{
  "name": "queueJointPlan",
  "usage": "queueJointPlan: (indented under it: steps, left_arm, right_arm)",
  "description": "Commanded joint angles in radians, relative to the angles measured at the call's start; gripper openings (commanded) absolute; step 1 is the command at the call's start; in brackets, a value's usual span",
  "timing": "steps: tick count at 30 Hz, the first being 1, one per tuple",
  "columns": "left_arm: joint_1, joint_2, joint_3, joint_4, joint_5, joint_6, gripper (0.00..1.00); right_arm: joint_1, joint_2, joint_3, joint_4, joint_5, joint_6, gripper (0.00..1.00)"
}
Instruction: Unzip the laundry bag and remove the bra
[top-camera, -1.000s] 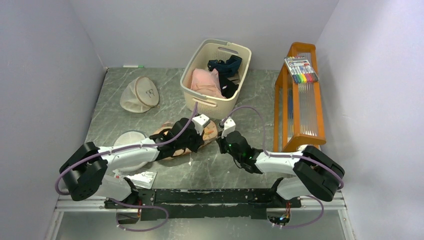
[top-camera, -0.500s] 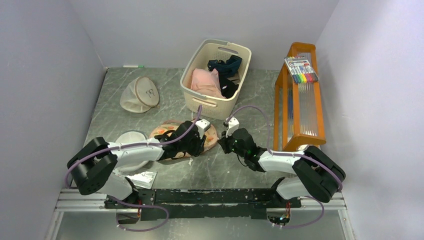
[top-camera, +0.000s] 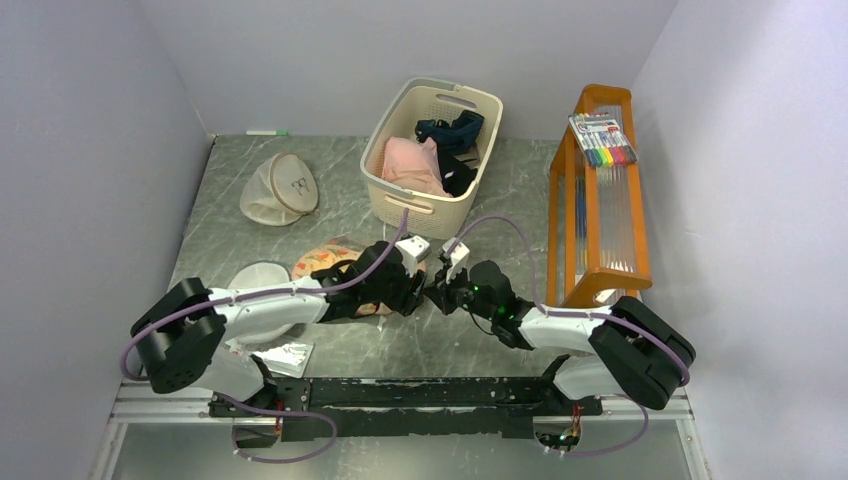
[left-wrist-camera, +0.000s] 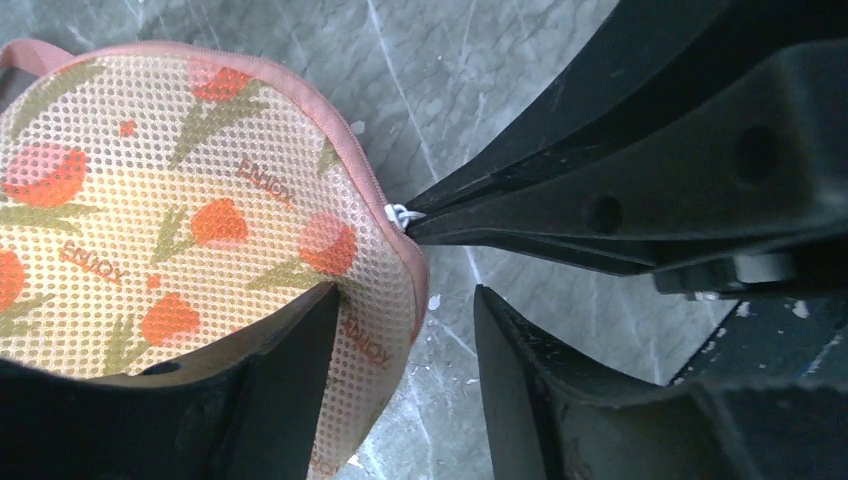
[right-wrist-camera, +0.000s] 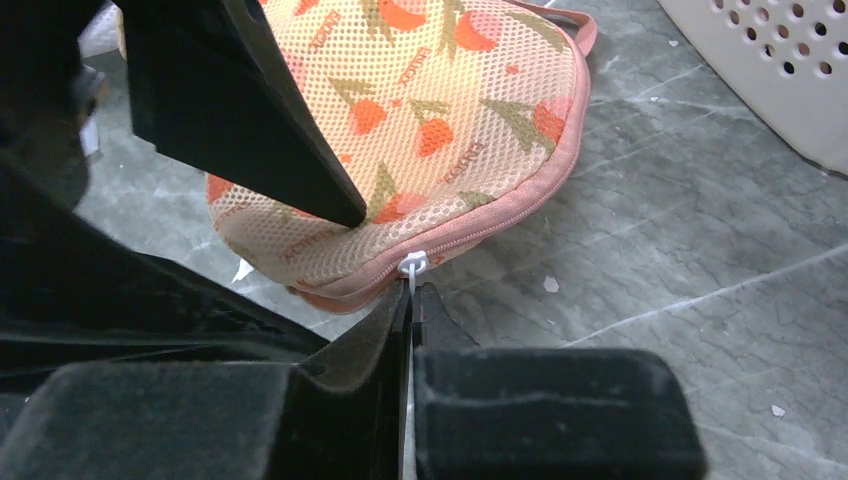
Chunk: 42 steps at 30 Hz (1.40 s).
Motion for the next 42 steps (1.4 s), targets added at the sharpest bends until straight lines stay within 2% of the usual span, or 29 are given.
queueJointPlan:
  steps: [1, 4, 8, 11, 13, 14, 18, 22, 25, 31, 34, 38, 42]
  left_arm:
    - [-0.009, 0.045, 0.035, 0.002, -0.064, 0.014, 0.59]
    - [-0.011, 0.058, 0.042, -0.005, -0.086, 0.023, 0.48]
    - [-0.012, 0.073, 0.053, -0.023, -0.092, 0.032, 0.27]
    - [-0.023, 0.058, 0.041, -0.025, -0.098, 0.037, 0.19]
    - [-0.035, 0.040, 0.032, -0.025, -0.099, 0.042, 0.09]
    - [-0.042, 0.033, 0.028, -0.025, -0.101, 0.045, 0.07]
    - [-0.074, 0.020, 0.020, -0.028, -0.073, 0.066, 0.07]
    - [-0.095, 0.051, 0.028, -0.033, -0.022, 0.071, 0.07]
    - [-0.109, 0.082, 0.021, -0.011, -0.008, 0.065, 0.07]
    - [-0.101, 0.157, 0.035, -0.075, -0.202, 0.015, 0.07]
    - [-0.071, 0.122, 0.009, -0.087, -0.217, -0.001, 0.08]
    - [-0.064, -0.003, -0.038, -0.075, -0.181, 0.005, 0.21]
    - [-0.065, -0.105, -0.056, -0.058, -0.105, 0.016, 0.44]
  right_arm:
    - [0.007, -0.010, -0.004, 0.050, -0.017, -0.018, 0.00]
    - [0.008, -0.010, -0.003, 0.050, -0.015, -0.020, 0.00]
    - [0.009, 0.006, 0.011, 0.035, 0.020, -0.014, 0.00]
    - [0.008, 0.011, 0.012, 0.024, 0.069, 0.006, 0.00]
    - [0.006, 0.019, 0.019, 0.008, 0.112, 0.021, 0.00]
    - [0.003, 0.024, 0.025, -0.003, 0.139, 0.029, 0.00]
    - [-0.060, 0.045, 0.034, -0.036, 0.180, 0.084, 0.00]
    - [-0.159, 0.061, 0.022, -0.036, 0.122, 0.141, 0.00]
    - [-0.169, 0.048, 0.019, -0.031, 0.088, 0.126, 0.00]
    - [-0.167, 0.012, -0.012, 0.013, 0.006, 0.102, 0.00]
    - [-0.162, -0.015, -0.042, 0.069, -0.062, 0.092, 0.00]
    - [-0.138, -0.017, -0.047, 0.102, -0.127, 0.076, 0.00]
    - [-0.097, -0.006, -0.046, 0.133, -0.180, 0.061, 0.00]
